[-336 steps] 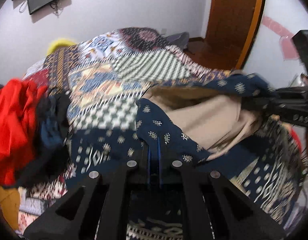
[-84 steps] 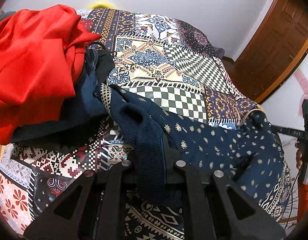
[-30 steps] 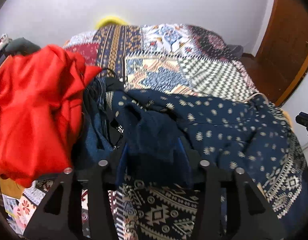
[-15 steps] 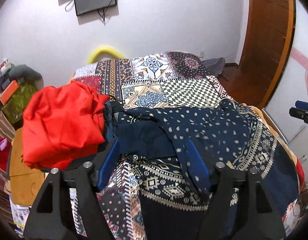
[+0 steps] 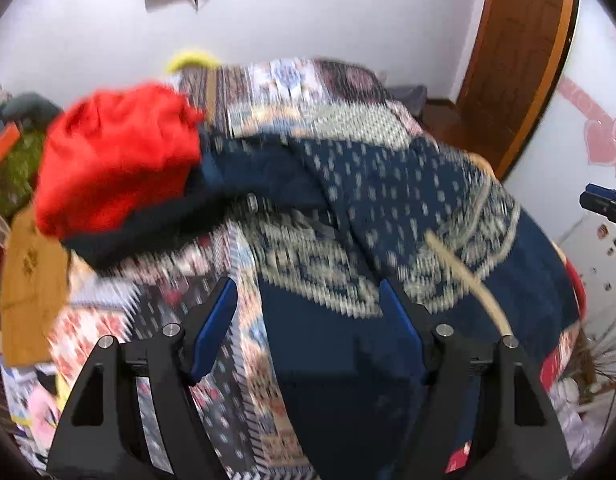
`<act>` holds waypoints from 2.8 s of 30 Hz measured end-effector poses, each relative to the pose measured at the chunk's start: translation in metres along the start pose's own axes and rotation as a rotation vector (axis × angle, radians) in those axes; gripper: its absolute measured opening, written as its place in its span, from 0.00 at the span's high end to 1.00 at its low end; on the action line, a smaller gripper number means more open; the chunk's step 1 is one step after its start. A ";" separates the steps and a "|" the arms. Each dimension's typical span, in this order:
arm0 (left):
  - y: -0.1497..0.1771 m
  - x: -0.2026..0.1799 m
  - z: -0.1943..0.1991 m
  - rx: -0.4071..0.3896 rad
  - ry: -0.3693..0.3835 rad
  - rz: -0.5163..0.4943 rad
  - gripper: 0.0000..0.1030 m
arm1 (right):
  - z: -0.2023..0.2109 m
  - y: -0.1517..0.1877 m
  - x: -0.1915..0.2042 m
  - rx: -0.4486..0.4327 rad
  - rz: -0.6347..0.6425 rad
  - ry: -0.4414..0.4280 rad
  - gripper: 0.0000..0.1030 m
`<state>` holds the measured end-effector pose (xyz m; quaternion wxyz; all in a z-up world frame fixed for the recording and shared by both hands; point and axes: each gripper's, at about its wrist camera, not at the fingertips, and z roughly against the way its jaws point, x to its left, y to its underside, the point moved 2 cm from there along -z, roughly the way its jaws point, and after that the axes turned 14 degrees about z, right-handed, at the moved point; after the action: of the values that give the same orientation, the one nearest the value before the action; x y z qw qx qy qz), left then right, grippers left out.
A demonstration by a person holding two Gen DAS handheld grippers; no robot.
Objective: Fold large clothes
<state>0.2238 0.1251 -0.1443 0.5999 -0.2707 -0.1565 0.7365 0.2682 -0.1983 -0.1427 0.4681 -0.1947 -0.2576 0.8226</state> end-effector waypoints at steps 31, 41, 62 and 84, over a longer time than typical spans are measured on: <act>0.079 0.009 -0.062 0.267 0.120 0.057 0.87 | -0.058 0.078 -0.004 0.100 -0.262 -0.261 0.57; 0.032 -0.005 -0.028 0.143 0.242 0.080 0.91 | -0.050 0.032 0.003 -0.022 -0.229 -0.316 0.91; -0.165 0.054 -0.116 0.037 0.286 0.442 0.92 | -0.171 -0.118 -0.088 -0.061 -0.250 -0.100 0.92; -0.133 0.006 -0.120 -0.020 0.028 0.085 0.61 | -0.133 -0.092 -0.047 0.013 -0.032 -0.035 0.57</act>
<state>0.3998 0.1499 -0.1684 0.5675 -0.2935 -0.1435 0.7558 0.4269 -0.1677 -0.1883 0.4779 -0.1730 -0.2636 0.8199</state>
